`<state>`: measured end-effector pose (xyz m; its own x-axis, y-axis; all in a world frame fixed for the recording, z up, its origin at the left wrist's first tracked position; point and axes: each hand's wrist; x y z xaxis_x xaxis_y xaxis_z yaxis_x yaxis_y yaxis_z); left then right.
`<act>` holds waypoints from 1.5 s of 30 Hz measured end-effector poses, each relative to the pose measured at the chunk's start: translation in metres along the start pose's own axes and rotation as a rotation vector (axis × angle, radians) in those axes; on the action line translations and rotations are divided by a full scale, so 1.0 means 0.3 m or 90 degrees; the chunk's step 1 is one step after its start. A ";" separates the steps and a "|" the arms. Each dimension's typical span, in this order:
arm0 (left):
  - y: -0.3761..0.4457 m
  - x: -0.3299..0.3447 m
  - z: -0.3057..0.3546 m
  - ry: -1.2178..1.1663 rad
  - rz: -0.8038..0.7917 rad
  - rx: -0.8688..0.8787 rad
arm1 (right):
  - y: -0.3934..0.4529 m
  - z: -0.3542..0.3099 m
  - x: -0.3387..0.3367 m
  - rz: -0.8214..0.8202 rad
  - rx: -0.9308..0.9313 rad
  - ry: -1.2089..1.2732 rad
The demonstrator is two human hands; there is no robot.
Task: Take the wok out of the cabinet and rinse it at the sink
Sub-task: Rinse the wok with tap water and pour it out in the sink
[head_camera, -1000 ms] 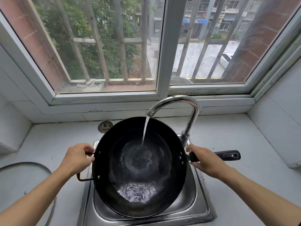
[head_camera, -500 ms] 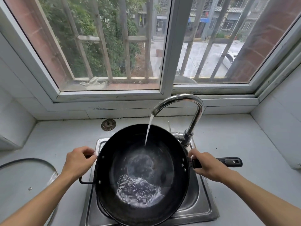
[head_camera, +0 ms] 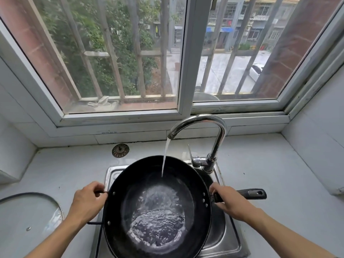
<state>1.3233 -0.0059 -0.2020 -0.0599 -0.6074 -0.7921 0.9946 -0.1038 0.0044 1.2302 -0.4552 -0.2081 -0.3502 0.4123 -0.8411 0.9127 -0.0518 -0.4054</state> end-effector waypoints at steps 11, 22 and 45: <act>-0.017 -0.023 -0.004 0.132 -0.135 0.090 | 0.022 0.041 0.064 0.050 -0.005 0.009; -0.091 -0.058 0.047 0.265 -0.165 0.187 | 0.030 0.066 0.102 0.038 0.018 0.027; -0.154 -0.062 0.075 0.323 -0.115 0.233 | 0.298 -0.206 -0.090 0.105 -0.015 -0.036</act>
<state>1.2764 -0.0075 -0.1738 -0.0863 -0.1169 -0.9894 0.8739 -0.4857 -0.0189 1.3343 -0.4146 -0.1996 -0.2060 0.3485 -0.9144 0.9632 -0.0927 -0.2523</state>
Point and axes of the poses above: each hand's wrist, its own y-axis towards the middle knuckle, its own x-axis out of the palm, z = x × y, and after that the axes turned 11 degrees about x, right-handed
